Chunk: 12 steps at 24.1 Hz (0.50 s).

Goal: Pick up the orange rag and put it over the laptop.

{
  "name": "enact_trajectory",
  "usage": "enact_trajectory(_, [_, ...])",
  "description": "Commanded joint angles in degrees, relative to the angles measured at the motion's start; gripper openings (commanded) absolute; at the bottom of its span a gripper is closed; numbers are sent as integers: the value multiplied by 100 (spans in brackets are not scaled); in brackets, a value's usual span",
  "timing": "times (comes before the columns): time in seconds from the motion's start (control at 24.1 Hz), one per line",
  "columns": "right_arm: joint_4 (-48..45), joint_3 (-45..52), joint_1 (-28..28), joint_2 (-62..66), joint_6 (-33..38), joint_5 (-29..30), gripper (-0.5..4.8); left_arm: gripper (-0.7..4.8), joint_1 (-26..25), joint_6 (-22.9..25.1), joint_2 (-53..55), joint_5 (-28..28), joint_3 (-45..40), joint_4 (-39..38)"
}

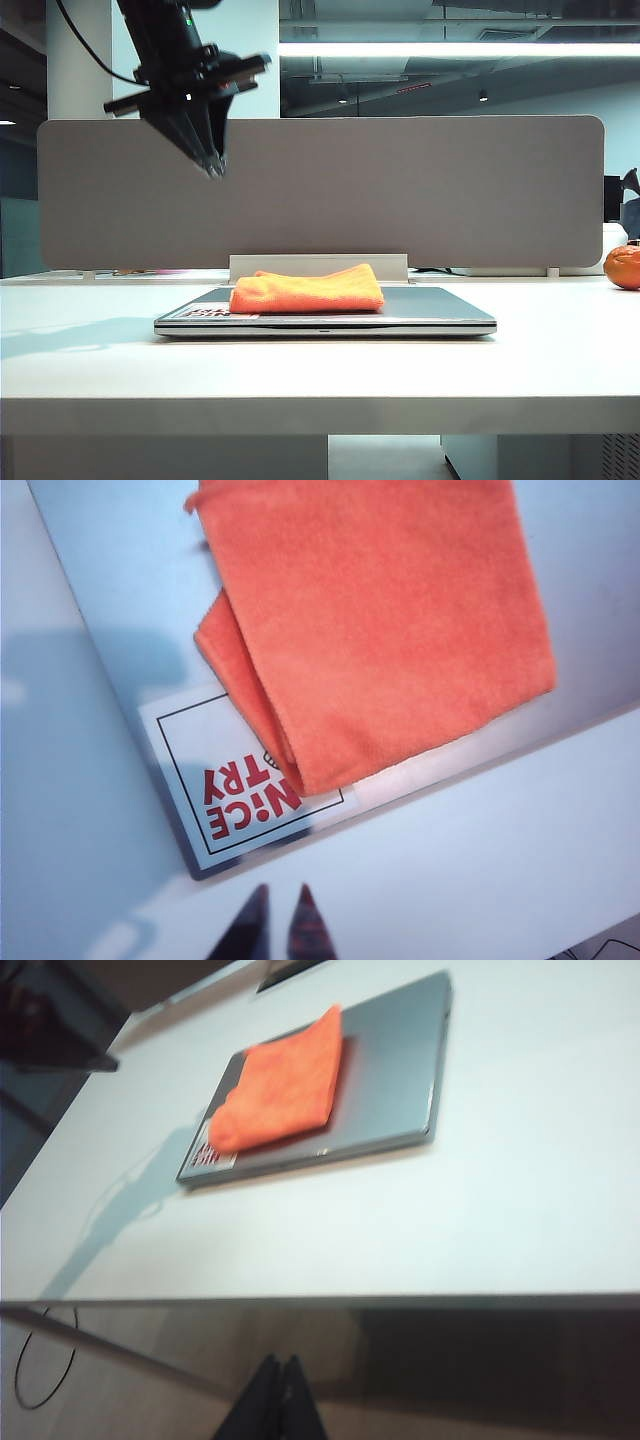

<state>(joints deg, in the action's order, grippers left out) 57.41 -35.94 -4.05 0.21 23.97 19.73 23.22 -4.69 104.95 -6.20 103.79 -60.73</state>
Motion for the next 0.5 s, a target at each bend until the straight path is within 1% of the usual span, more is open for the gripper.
enact_trajectory(0.04, [-400,0,0,-2,-22,-103,-5,-6,-9,44,-302,260,28,-4])
enact_trajectory(0.08, [-461,4,0,-2,-22,-192,-5,-6,-9,90,-455,369,28,-9])
enact_trajectory(0.29, [-461,11,2,-2,-22,-221,-5,-6,-9,116,-962,417,28,-15])
enact_trajectory(0.41, [-455,11,0,-2,-20,-219,-5,-6,-4,131,-1303,776,28,-114])
enact_trajectory(0.5, [-452,11,0,-4,-22,-219,-5,-6,-4,129,-1419,769,28,-170])
